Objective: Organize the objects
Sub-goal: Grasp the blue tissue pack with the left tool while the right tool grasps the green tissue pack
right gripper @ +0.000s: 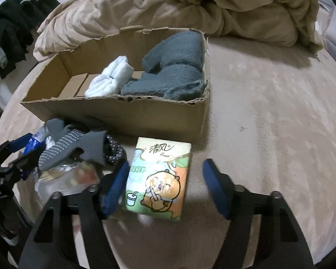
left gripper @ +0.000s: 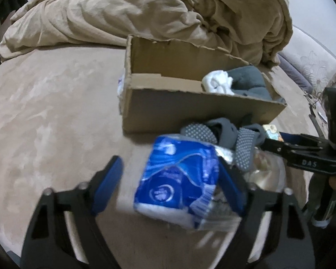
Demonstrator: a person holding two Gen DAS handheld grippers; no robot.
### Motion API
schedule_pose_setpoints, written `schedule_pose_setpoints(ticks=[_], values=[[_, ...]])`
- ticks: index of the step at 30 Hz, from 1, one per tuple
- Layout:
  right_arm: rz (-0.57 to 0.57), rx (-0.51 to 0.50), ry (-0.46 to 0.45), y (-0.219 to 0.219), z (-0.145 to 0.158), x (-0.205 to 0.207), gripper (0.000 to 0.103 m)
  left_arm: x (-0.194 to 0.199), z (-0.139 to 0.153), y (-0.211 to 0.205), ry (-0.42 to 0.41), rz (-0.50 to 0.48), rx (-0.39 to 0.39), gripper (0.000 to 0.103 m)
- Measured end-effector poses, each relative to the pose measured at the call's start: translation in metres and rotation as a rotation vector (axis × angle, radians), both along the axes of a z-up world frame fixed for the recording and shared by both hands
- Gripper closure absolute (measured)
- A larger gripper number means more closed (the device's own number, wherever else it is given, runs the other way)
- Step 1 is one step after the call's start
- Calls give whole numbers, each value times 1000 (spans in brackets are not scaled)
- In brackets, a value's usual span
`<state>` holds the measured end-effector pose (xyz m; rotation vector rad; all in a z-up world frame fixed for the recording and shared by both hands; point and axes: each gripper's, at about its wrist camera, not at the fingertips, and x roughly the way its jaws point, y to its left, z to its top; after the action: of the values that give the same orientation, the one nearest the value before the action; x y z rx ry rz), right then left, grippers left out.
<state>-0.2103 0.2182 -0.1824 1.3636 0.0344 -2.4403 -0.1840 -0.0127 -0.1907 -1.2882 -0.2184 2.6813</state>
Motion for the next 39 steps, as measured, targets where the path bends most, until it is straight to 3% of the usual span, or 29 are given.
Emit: schedule_pose_setpoints(ticks=[2, 7, 19, 39], values=[[7, -13, 0, 2, 1, 1, 50, 2, 1, 1, 2, -12, 11, 40], [11, -7, 2, 2, 2, 5, 54, 10, 6, 7, 8, -23, 5, 50], [15, -13, 65, 6, 37, 33, 54, 43, 44, 9, 42, -6, -8, 50], [91, -71, 258, -19, 149, 78, 55, 73, 148, -15, 162, 43, 13, 50]])
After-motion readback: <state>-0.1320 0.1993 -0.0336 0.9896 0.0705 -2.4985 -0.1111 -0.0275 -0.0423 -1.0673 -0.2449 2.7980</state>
